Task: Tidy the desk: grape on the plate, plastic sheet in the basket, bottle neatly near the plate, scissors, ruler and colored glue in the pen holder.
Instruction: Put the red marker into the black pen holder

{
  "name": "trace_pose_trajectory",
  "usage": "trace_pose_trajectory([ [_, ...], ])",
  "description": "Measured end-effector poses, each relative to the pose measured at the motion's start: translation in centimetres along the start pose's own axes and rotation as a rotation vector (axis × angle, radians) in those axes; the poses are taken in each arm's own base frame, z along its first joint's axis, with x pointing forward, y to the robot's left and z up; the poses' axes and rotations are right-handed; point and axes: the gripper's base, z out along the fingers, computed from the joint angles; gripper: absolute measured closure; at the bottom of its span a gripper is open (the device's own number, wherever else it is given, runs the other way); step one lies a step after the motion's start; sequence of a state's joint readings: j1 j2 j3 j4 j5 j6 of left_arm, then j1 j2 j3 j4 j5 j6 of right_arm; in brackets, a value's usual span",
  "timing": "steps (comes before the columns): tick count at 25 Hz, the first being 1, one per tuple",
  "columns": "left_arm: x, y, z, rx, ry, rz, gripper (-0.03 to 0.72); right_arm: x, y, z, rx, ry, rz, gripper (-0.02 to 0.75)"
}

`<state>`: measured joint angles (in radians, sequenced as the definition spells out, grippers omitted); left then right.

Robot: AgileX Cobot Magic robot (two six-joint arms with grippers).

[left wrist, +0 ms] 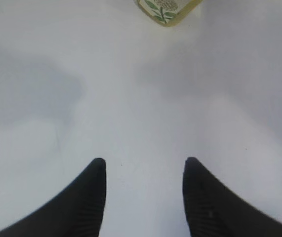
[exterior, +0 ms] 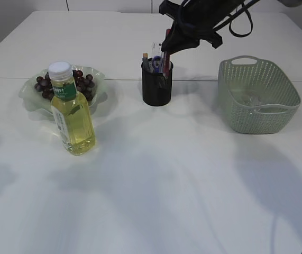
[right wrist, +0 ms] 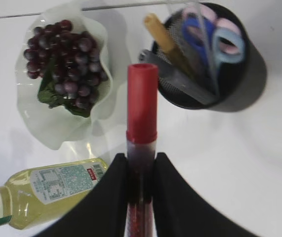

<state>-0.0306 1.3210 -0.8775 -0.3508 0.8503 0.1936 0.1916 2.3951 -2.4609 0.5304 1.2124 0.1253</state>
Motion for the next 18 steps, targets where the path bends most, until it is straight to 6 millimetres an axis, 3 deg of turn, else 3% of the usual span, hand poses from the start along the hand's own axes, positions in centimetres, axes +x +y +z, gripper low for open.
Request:
trace_pose_trajectory([
  [7, 0.0, 0.0, 0.0, 0.0, 0.004, 0.001, 0.316, -1.4, 1.4, -0.3, -0.145, -0.179, -0.333, 0.596],
  [18, 0.2, 0.0, 0.0, 0.004, 0.025, 0.001, 0.316, -3.1, 1.7, -0.4, -0.107, -0.418, -0.693, 0.596],
])
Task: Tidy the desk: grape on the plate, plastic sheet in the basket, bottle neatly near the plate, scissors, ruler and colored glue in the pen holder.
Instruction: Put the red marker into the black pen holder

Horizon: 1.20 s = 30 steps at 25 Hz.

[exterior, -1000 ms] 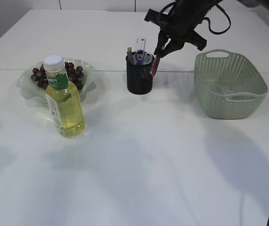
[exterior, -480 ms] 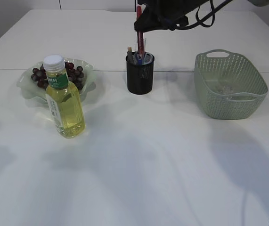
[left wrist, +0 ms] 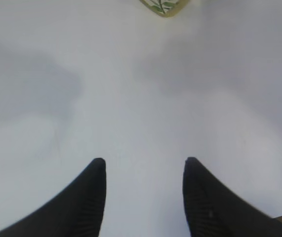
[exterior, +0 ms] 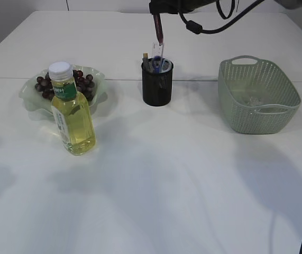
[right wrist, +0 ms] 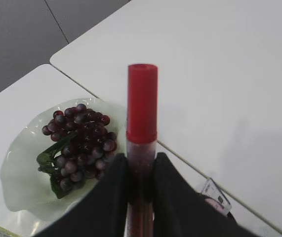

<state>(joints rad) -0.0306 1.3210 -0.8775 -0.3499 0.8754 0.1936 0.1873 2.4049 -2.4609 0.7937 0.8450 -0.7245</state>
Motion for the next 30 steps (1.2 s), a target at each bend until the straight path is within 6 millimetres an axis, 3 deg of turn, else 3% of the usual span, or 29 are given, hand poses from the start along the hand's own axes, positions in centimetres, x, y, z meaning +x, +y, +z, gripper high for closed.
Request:
trace_pose_trajectory([
  [11, 0.0, 0.0, 0.0, 0.0, 0.002, 0.0, 0.316, 5.7, -2.1, 5.4, -0.059, -0.004, -0.059, 0.596],
  [24, 0.0, 0.0, 0.0, 0.0, 0.002, 0.0, 0.316, 5.6, -2.4, 5.4, -0.045, -0.034, -0.168, 0.589],
  [27, 0.0, 0.0, 0.0, 0.0, 0.002, 0.0, 0.316, 5.8, -2.5, 5.5, -0.036, -0.018, -0.191, 0.543],
  [30, 0.0, 0.0, 0.0, 0.0, 0.002, 0.0, 0.316, 5.8, -2.5, 5.5, -0.035, -0.017, -0.193, 0.445],
])
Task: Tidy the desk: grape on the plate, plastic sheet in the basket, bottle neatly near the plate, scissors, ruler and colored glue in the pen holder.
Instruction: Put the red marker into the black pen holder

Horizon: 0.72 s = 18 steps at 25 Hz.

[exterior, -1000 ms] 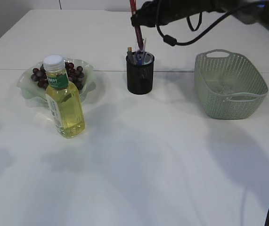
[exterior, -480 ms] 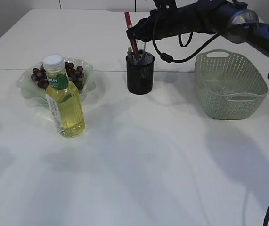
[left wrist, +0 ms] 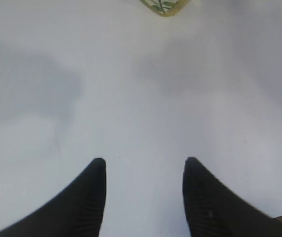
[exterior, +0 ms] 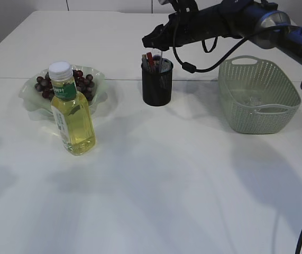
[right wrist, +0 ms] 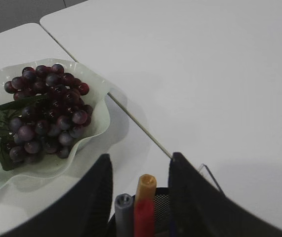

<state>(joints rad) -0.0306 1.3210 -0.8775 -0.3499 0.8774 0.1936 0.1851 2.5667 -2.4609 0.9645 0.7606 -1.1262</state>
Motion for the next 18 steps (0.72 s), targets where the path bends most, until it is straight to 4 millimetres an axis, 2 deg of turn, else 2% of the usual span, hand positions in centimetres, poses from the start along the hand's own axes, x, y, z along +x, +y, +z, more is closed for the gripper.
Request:
trace_pose_trajectory([
  [3, 0.0, 0.0, 0.0, 0.0, 0.0, 0.0, 0.316, 0.0, 0.0, 0.0, 0.0, 0.001, -0.002, 0.36],
  [6, 0.0, 0.0, 0.0, 0.0, -0.002, 0.0, 0.316, -0.1, -0.3, -0.3, 0.009, 0.0, 0.035, 0.339],
  [9, 0.0, 0.0, 0.0, 0.0, -0.002, 0.0, 0.316, -1.1, -0.6, -1.8, 0.05, 0.045, 0.156, 0.334],
  [13, 0.0, 0.0, 0.0, 0.0, -0.002, 0.0, 0.316, -2.9, -0.5, -5.9, 0.204, 0.284, 0.337, 0.338],
  [16, 0.0, 0.0, 0.0, -0.001, -0.004, 0.0, 0.316, -4.3, 0.2, -9.8, 0.326, 0.467, 0.42, 0.367],
  [18, 0.0, 0.0, 0.0, -0.001, -0.004, 0.0, 0.316, -5.8, 0.7, -12.1, 0.397, 0.488, 0.445, 0.381],
])
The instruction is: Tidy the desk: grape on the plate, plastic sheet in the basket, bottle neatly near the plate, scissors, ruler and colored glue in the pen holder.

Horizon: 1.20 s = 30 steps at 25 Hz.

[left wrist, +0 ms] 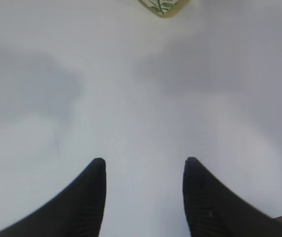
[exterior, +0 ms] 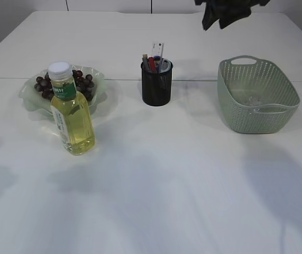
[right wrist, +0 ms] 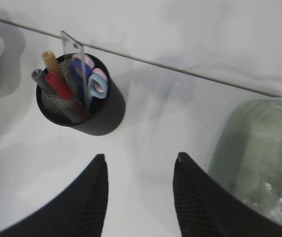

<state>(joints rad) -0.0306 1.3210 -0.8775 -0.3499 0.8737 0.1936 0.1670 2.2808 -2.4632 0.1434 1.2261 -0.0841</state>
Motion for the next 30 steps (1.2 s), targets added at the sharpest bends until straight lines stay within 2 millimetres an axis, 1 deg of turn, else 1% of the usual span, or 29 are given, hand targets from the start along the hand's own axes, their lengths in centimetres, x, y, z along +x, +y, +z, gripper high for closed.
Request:
trace_pose_trajectory([
  [3, 0.0, 0.0, 0.0, 0.0, 0.0, 0.0, 0.316, -0.4, -0.1, -3.5, 0.064, -0.039, 0.049, 0.386],
  [6, 0.0, 0.0, 0.0, 0.0, 0.0, 0.0, 0.316, -0.2, 0.1, -6.6, 0.089, -0.064, 0.069, 0.388],
  [8, 0.0, 0.0, 0.0, 0.0, 0.0, 0.0, 0.316, 0.3, 0.2, -8.7, 0.106, -0.067, 0.068, 0.389],
  [9, 0.0, 0.0, 0.0, 0.0, 0.0, 0.0, 0.316, 0.8, 0.2, -9.3, 0.116, -0.054, 0.066, 0.389],
  [12, 0.0, 0.0, -0.1, 0.0, -0.004, 0.001, 0.316, 2.8, 0.1, -11.6, 0.174, -0.018, 0.054, 0.391],
  [14, 0.1, -0.2, -0.6, 0.001, -0.023, 0.006, 0.316, 4.7, -0.1, -12.8, 0.219, 0.027, 0.04, 0.392],
  [16, 0.2, -0.3, -1.3, 0.002, -0.048, 0.009, 0.316, 6.8, -0.3, -13.6, 0.261, 0.076, 0.025, 0.393],
  [19, 0.5, -0.7, -2.7, 0.002, -0.1, 0.006, 0.316, 10.4, -0.2, -14.8, 0.278, 0.147, 0.018, 0.393],
  [21, 0.9, -1.0, -3.9, 0.002, -0.141, 0.011, 0.316, 13.4, 0.1, -16.2, 0.275, 0.175, 0.018, 0.393],
  [25, 2.2, -1.2, -6.0, -0.03, -0.173, 0.01, 0.316, 19.0, 0.7, -19.1, 0.271, 0.168, 0.02, 0.393],
  [30, 4.1, -1.4, -8.7, -0.074, -0.223, 0.027, 0.316, 25.4, 1.4, -22.6, 0.273, 0.108, 0.035, 0.393],
])
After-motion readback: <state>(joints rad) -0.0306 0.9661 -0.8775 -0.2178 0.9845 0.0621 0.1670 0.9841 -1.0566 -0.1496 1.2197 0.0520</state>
